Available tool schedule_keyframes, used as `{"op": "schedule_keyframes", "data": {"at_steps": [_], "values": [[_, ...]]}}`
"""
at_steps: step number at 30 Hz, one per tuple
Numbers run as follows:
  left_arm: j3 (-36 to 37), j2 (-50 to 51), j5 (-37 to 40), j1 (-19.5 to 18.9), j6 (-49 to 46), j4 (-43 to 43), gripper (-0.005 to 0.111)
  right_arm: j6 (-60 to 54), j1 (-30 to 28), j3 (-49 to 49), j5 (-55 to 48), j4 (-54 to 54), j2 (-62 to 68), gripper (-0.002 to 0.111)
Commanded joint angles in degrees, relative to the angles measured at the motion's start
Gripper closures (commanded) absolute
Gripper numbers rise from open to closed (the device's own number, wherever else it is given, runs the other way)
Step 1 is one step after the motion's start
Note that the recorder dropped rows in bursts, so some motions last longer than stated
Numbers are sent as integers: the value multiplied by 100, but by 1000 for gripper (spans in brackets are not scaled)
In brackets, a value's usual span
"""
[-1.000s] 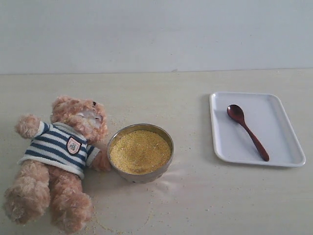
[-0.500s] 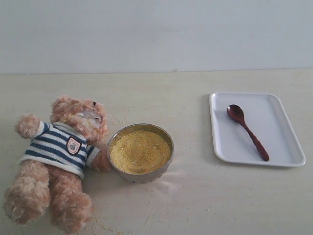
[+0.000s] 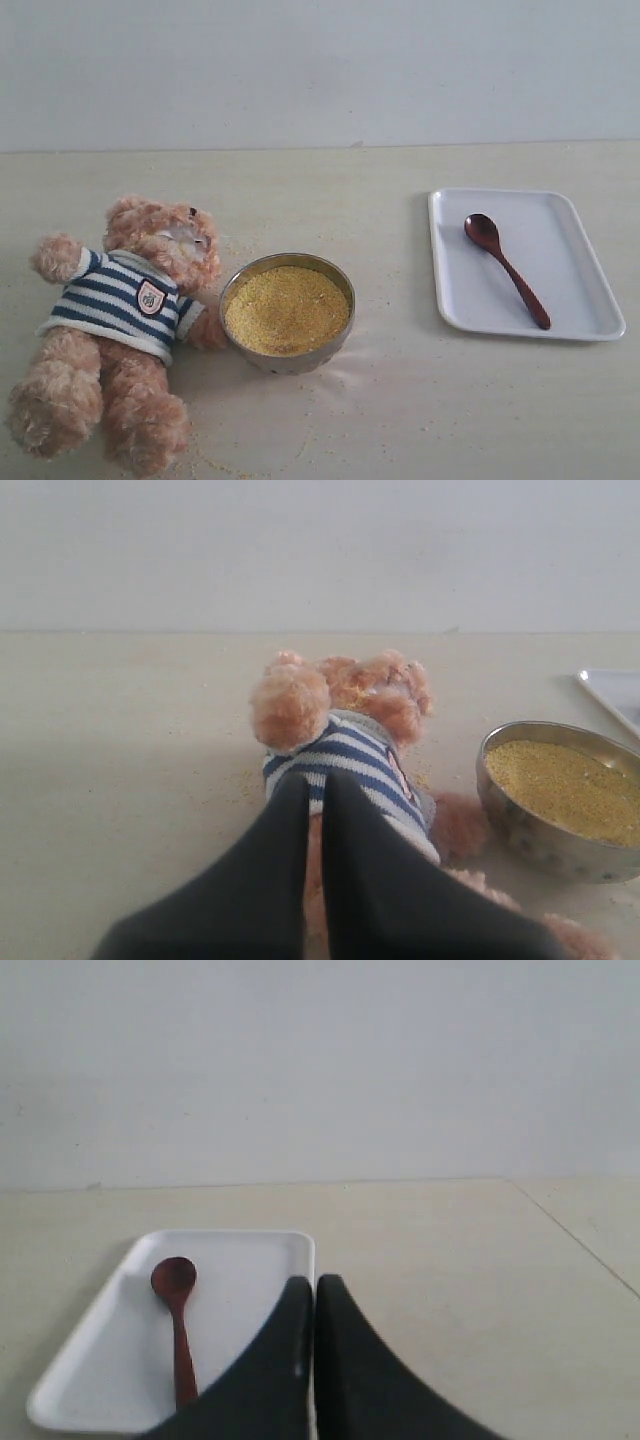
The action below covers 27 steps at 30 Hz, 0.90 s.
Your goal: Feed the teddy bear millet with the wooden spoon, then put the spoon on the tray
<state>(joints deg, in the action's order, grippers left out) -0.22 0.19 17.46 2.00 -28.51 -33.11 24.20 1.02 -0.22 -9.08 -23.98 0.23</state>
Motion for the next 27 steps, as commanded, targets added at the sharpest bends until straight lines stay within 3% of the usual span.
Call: {"op": "schedule_keyframes", "data": {"at_steps": [1, 4, 6, 12, 27], "values": [[22, -19, -66, -22, -1, -45, 102, -1074, -41, 22, -1043, 1041, -23, 107], [22, -19, -77, -22, -1, -45, 102, -2529, -52, 22, -1057, 1370, -23, 107], [22, -19, -77, -22, -1, -45, 102, -2837, -52, 22, -1058, 1521, -23, 107], [22, -19, -77, -22, -1, -45, 102, -2148, -52, 22, -1046, 1620, -23, 107], [22, -19, -77, -22, -1, -45, 102, -2148, -52, 22, -1047, 1620, -23, 107]]}}
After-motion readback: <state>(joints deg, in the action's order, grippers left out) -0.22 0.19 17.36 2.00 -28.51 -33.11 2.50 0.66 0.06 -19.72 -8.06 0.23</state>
